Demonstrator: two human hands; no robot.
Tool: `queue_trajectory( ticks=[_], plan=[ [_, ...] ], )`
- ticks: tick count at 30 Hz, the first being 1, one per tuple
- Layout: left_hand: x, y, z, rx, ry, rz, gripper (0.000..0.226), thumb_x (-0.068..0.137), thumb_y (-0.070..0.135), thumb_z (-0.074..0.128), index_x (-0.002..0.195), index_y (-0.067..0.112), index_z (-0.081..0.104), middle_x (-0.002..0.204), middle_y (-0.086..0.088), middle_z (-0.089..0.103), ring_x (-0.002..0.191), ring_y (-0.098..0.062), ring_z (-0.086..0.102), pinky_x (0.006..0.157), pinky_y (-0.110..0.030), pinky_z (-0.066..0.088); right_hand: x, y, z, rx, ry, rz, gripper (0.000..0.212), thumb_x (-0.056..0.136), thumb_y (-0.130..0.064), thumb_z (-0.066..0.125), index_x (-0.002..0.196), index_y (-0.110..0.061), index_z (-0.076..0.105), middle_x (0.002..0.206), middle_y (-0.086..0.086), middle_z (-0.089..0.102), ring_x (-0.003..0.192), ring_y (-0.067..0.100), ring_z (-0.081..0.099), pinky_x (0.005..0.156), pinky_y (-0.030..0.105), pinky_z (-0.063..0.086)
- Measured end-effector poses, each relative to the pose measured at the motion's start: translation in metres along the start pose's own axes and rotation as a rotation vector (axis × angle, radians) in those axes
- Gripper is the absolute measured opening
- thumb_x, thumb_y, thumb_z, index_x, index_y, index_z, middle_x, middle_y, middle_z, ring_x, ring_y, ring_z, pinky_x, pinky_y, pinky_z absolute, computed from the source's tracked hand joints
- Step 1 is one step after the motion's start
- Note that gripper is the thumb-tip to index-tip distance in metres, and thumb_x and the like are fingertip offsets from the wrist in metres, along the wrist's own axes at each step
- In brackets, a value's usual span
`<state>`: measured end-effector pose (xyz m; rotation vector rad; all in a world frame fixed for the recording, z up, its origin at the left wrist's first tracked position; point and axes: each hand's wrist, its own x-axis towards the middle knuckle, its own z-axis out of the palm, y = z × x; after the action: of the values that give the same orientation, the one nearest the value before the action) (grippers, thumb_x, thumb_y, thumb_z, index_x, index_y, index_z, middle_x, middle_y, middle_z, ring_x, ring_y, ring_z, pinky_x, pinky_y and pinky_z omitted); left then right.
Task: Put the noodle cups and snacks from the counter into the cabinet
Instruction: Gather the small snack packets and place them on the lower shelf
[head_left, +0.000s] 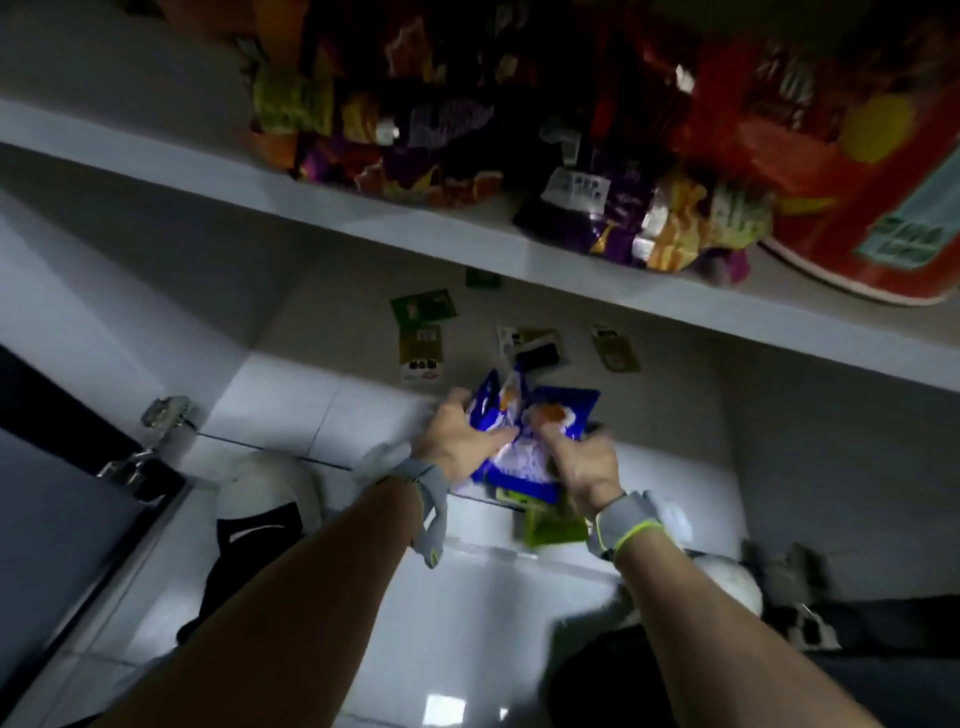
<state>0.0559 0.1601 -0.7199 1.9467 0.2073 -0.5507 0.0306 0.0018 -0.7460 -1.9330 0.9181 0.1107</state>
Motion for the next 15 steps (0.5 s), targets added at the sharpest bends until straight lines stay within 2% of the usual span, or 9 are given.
queue_trajectory(
  ticks=[2,3,5,8,12,15],
  plan=[
    [0.006,-0.003,-0.006,0.008,-0.006,-0.009,0.063,0.078,0.043,0.077,0.126,0.015,0.047,0.116,-0.005,0.066,0.103,-0.026,0.065,0.083,-0.030,0.048,0.002,-0.006,-0.001,-0.028,-0.001,0.036,0.102,0.072,-0.070,0.066,0.140,0.000,0.037,0.133,0.019,0.056,0.125,0.032,0.054,0.102,0.036,0.042],
    [0.006,-0.008,-0.010,0.037,0.000,-0.012,0.060,0.082,0.042,0.074,0.127,0.013,0.047,0.117,-0.003,0.062,0.106,-0.023,0.061,0.083,-0.027,0.045,-0.001,-0.002,-0.002,-0.060,0.005,0.062,0.094,0.081,-0.065,0.062,0.141,0.002,0.034,0.137,0.022,0.052,0.128,0.034,0.051,0.103,0.035,0.039],
    [0.001,-0.021,-0.017,0.137,0.031,-0.029,0.048,0.087,0.038,0.069,0.122,0.009,0.052,0.122,-0.007,0.063,0.109,-0.026,0.061,0.086,-0.029,0.047,-0.013,0.014,-0.007,-0.123,0.025,0.100,0.076,0.091,-0.053,0.056,0.138,0.003,0.035,0.140,0.026,0.049,0.129,0.037,0.049,0.102,0.034,0.038],
    [-0.030,-0.033,-0.026,0.171,0.019,-0.066,0.038,0.089,0.030,0.066,0.118,0.007,0.058,0.122,-0.014,0.065,0.111,-0.030,0.062,0.094,-0.032,0.048,-0.054,0.026,-0.020,-0.159,0.033,0.091,0.061,0.094,-0.036,0.054,0.137,0.004,0.038,0.137,0.028,0.053,0.126,0.038,0.051,0.100,0.034,0.039],
    [-0.073,-0.031,-0.031,0.162,-0.055,-0.069,0.030,0.091,0.031,0.063,0.113,0.012,0.062,0.118,-0.009,0.067,0.110,-0.030,0.063,0.096,-0.032,0.050,-0.104,0.017,-0.043,-0.146,-0.001,0.038,0.054,0.095,-0.029,0.054,0.138,0.002,0.040,0.130,0.022,0.059,0.125,0.035,0.051,0.099,0.032,0.038],
    [-0.125,-0.005,-0.045,0.136,-0.067,0.001,0.028,0.091,0.031,0.063,0.112,0.013,0.063,0.117,-0.010,0.067,0.110,-0.030,0.062,0.097,-0.034,0.050,-0.157,-0.010,-0.073,-0.121,-0.008,-0.054,0.049,0.096,-0.027,0.053,0.136,-0.001,0.043,0.126,0.018,0.063,0.123,0.033,0.053,0.095,0.029,0.038]
  ],
)
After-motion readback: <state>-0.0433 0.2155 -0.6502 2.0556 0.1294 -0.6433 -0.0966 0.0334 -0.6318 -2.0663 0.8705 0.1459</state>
